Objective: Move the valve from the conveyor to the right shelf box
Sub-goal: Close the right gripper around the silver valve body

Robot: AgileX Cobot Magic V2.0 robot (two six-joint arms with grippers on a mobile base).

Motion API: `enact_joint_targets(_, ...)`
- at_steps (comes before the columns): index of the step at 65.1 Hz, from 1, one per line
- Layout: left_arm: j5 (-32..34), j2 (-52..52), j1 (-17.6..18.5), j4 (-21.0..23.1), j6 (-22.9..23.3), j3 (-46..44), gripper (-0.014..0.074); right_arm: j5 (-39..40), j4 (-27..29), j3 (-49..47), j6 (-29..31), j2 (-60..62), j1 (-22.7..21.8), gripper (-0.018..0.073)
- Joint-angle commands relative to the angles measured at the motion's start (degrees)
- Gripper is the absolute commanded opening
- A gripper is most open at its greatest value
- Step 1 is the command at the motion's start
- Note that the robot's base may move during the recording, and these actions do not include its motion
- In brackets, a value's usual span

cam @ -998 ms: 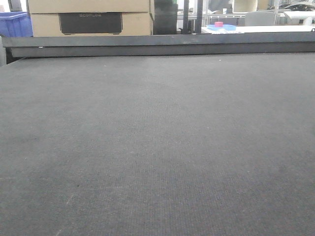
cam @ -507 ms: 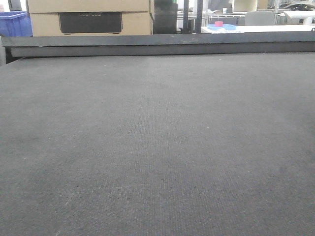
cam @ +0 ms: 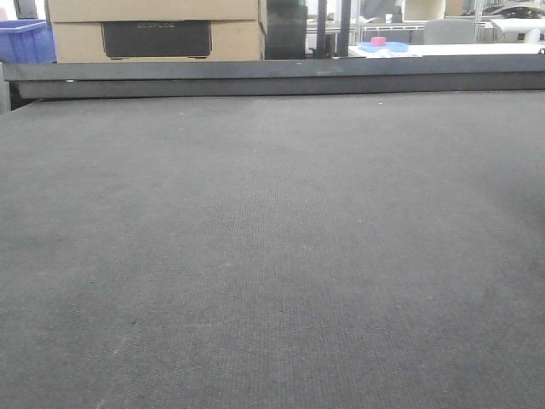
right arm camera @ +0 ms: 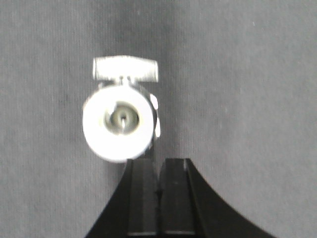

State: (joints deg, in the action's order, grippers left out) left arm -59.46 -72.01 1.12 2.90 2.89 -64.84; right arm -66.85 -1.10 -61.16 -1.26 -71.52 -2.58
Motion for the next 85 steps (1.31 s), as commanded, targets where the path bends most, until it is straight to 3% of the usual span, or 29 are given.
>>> enact_joint_targets(1,0.3,0.1,-0.1,0.2,0.4,-0.5,-0.0111,-1.4,-0.3,-2.3,-0.8,-2.2,0.0,-0.0159)
enact_joint_targets(24,2.4,0.1,-0.1,0.2,0.4,-0.5,-0.0111,1.4,0.6,-3.5,-0.9,-3.4,0.0,-0.0133)
enact_joint_targets(27,2.4,0.1,-0.1,0.2,0.4,-0.5,-0.0111,1.5,1.1,-3.5,-0.9,-3.4,0.0,-0.0053)
enact_joint_targets(35,2.5,0.1,-0.1,0.2,0.4,-0.5,-0.0111,1.9,2.7,-3.5,-0.9,-3.4,0.0,0.0270)
enact_joint_targets(42,2.5,0.1,-0.1,0.2,0.4,-0.5,-0.0111,2.2,5.4,-3.2,-0.9,-4.3,0.0,0.0400)
enact_joint_targets(60,2.5,0.1,-0.1,0.2,0.4,-0.5,-0.0111,6.4,5.8,3.2,-0.8,-9.4,0.0,0.0403)
enact_joint_targets(85,2.5,0.1,-0.1,0.2,0.4,-0.5,-0.0111,10.8,5.5,3.8,-0.1,-12.5,0.0,0.0403)
